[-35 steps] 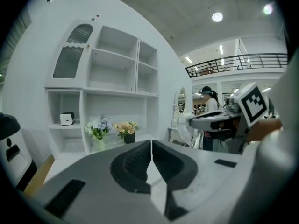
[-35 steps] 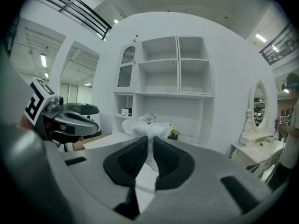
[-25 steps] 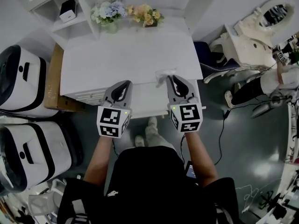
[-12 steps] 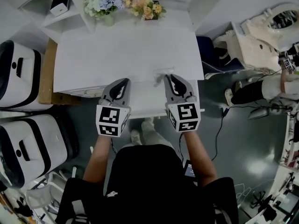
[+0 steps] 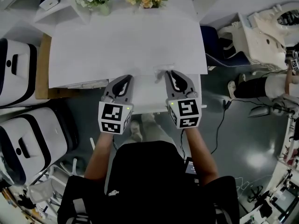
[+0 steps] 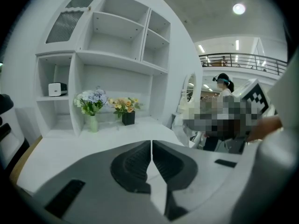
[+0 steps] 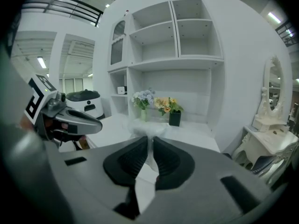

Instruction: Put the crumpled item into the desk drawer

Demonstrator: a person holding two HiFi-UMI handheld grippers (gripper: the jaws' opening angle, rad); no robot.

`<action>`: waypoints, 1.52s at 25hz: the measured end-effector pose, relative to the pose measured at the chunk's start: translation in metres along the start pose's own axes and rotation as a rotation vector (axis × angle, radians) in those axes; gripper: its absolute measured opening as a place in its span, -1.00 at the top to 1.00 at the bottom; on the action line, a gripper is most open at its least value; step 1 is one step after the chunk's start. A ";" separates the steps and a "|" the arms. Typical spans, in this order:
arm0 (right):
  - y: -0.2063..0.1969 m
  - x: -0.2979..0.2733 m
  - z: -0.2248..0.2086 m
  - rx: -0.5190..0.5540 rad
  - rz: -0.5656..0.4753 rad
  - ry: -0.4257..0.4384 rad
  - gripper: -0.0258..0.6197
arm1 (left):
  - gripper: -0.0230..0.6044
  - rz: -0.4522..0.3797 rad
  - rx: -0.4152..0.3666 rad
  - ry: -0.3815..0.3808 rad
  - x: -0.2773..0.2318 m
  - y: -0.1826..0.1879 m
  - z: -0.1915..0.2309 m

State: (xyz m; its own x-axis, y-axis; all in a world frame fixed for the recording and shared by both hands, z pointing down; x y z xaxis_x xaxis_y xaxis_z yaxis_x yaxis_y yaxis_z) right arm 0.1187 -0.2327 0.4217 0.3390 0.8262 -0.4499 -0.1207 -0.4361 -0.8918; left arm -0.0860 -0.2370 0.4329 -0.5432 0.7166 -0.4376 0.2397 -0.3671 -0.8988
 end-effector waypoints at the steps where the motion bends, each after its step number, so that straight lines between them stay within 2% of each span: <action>1: -0.004 -0.002 -0.001 -0.001 0.014 0.001 0.82 | 0.89 0.008 0.002 -0.004 -0.003 -0.003 -0.001; 16: -0.063 -0.035 -0.020 0.008 0.209 0.055 0.81 | 0.89 0.088 0.016 -0.003 -0.032 -0.039 -0.006; 28: -0.103 -0.064 -0.027 0.008 0.342 0.116 0.81 | 0.89 0.120 0.012 0.009 -0.054 -0.057 -0.005; 38: -0.141 -0.086 -0.014 0.060 0.455 0.168 0.81 | 0.89 0.151 0.028 0.005 -0.056 -0.077 -0.002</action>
State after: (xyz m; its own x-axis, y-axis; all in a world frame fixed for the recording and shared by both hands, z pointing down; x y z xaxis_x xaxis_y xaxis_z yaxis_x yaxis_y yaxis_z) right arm 0.1195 -0.2471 0.5872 0.3846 0.4858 -0.7849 -0.3430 -0.7142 -0.6101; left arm -0.0720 -0.2480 0.5266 -0.4982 0.6549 -0.5682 0.2960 -0.4875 -0.8214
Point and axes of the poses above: the fingertips, and each gripper's own axes: x backward along the fingers, z to its left, y out of its top, the point moved 9 cm from there along x, backward along the fingers, and after that the axes turned 5 degrees about -x, right-handed, at the moved point
